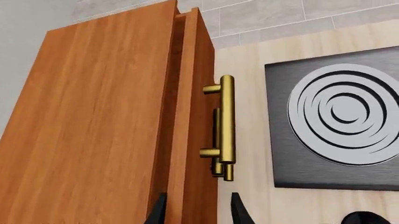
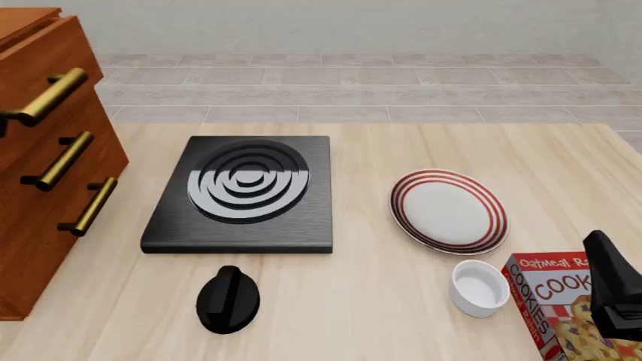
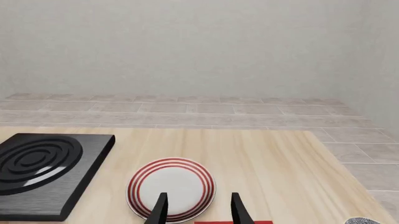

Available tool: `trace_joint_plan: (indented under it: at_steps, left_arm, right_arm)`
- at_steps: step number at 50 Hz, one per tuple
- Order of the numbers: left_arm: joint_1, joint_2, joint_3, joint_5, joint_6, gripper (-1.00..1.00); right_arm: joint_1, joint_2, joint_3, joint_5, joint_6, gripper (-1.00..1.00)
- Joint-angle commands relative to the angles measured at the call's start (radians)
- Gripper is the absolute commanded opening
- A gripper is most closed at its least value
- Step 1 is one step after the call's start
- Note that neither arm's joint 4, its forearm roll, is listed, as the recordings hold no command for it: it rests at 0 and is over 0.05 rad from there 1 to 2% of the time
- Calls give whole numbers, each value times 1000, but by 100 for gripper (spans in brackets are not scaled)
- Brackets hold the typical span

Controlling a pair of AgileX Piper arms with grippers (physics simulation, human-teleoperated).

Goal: Pick the akita bowl in the top layer of the wooden cabinet and place it on the plate.

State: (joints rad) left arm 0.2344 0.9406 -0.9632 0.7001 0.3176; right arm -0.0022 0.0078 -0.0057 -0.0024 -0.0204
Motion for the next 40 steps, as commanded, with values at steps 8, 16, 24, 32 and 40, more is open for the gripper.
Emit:
trace_joint_plan:
  at_steps: [8,16,24,32,40]
  left_arm:
    - [-67,31,18,47,-32,100]
    - [-80,32,15,52,-42,100]
    - [-98,40,10,61,-59,100]
    - [-113,42,10,61,-63,100]
    - [-118,54,1,65,-66,100]
  right_arm:
    - [-2,-2,0,1,2,100]
    - [-2,-1,0,0,1,100]
    - [-1,0,-1,-1,2,100]
    - [-2,1,-1,-1,3,100]
    - [-3,1,-1,-2,5,100]
